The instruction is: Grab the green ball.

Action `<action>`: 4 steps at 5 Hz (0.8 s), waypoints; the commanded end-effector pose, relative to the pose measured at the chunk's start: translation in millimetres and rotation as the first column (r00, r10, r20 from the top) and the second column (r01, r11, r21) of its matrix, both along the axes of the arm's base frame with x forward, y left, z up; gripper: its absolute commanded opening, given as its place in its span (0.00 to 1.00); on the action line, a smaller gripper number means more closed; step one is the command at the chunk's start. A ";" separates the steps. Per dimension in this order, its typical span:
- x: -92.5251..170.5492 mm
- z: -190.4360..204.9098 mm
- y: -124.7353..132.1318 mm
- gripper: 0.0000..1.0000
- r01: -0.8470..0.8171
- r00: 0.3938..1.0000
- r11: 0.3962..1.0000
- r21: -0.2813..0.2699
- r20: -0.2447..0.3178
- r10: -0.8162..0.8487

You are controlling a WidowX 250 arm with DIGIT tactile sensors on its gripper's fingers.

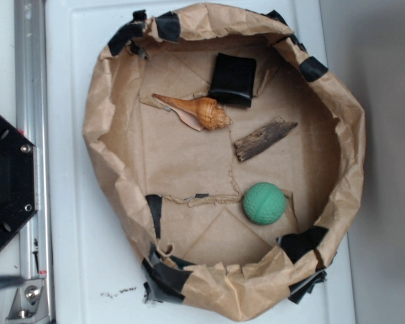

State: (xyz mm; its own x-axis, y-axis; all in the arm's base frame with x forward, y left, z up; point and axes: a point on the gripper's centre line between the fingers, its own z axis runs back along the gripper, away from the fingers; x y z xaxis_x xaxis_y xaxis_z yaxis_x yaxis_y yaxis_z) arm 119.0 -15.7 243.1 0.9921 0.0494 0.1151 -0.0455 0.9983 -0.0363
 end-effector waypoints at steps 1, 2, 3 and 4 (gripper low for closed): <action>0.0 0.0 0.0 1.00 0.000 1.000 1.000 0.000 0.000 0.000; 49.8 -21.5 3.5 1.00 0.077 0.996 0.996 -0.048 0.055 -0.074; 101.8 -36.7 9.3 1.00 0.185 0.968 0.975 -0.124 0.193 -0.159; 144.7 -75.4 17.2 1.00 0.254 0.954 0.957 -0.144 0.203 -0.222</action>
